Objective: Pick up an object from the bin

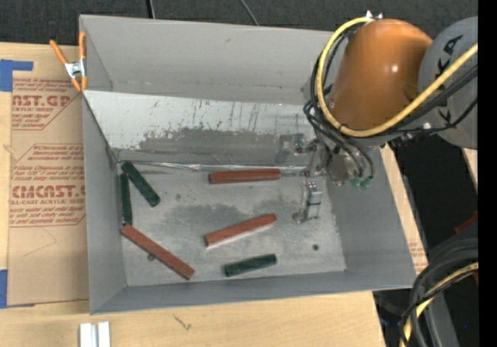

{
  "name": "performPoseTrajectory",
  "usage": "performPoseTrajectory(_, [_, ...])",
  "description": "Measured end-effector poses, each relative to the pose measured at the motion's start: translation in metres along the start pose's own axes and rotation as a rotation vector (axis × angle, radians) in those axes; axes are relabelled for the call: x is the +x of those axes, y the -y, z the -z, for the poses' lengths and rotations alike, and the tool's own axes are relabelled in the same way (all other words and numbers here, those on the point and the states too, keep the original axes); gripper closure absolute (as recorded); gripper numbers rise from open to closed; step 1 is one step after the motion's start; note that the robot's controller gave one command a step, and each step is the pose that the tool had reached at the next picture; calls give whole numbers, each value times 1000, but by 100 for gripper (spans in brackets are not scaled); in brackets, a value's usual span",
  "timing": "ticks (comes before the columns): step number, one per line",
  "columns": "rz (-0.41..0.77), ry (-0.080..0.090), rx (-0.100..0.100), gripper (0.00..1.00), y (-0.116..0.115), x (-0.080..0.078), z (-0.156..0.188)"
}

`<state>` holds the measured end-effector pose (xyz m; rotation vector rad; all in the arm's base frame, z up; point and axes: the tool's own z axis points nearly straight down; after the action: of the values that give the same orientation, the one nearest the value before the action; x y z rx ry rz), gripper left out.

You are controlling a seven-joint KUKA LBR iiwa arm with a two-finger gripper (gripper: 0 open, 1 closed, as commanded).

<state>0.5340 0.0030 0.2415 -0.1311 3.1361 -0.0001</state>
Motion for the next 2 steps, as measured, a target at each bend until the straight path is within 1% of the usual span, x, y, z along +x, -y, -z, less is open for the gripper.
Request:
performPoseTrajectory(1, [36,6,1,0,-9,8,-51])
performPoseTrajectory(2, [70,3,0,0,-29,9,-119])
